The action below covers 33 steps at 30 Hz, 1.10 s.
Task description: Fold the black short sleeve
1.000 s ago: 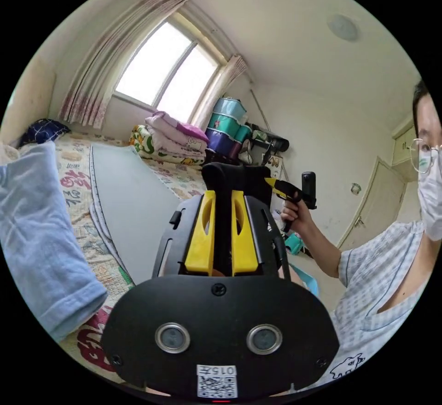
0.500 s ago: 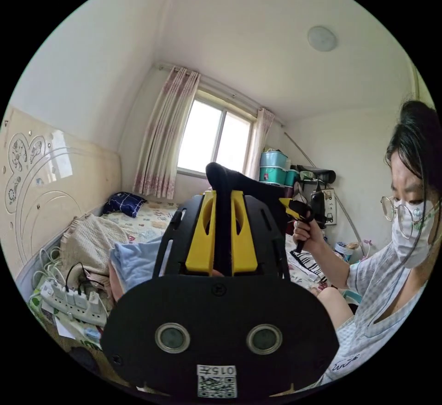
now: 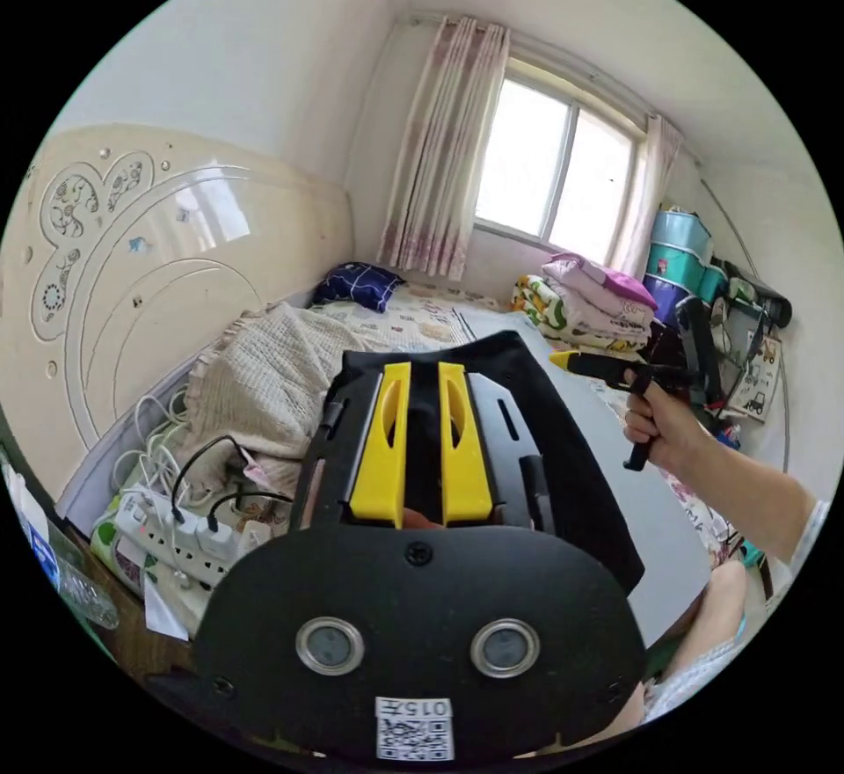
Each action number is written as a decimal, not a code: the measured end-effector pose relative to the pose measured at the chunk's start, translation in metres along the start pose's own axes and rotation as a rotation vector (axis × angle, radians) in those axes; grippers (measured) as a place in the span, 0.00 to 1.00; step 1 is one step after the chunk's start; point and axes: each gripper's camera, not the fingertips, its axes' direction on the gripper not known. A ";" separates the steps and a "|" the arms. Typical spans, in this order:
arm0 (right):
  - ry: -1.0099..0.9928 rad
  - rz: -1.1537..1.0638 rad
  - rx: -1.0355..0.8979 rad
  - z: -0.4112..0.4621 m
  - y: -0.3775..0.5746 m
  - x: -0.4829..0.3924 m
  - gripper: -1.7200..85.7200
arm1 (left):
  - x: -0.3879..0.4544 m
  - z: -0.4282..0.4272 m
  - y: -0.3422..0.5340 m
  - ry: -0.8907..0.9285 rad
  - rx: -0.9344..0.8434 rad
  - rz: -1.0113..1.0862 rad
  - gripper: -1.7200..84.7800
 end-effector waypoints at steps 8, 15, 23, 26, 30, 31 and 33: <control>0.029 0.048 -0.106 0.032 -0.035 0.005 0.01 | 0.027 0.097 0.022 -0.034 -0.240 0.003 0.10; 0.064 -0.027 -0.009 -0.073 0.024 0.000 0.01 | 0.066 0.045 0.034 0.127 -0.160 0.066 0.09; 0.420 0.173 0.064 -0.241 0.148 0.108 0.02 | 0.189 0.045 0.071 0.308 -0.171 0.189 0.09; 0.507 0.300 0.100 -0.311 0.175 0.161 0.03 | 0.248 0.068 0.084 0.347 -0.200 0.220 0.09; 0.614 0.424 0.126 -0.395 0.195 0.236 0.09 | 0.334 0.119 0.094 0.404 -0.254 0.255 0.08; 0.632 0.466 0.122 -0.415 0.195 0.259 0.10 | 0.358 0.135 0.093 0.420 -0.264 0.264 0.08; 0.647 0.506 0.126 -0.442 0.189 0.288 0.11 | 0.394 0.157 0.092 0.455 -0.275 0.277 0.08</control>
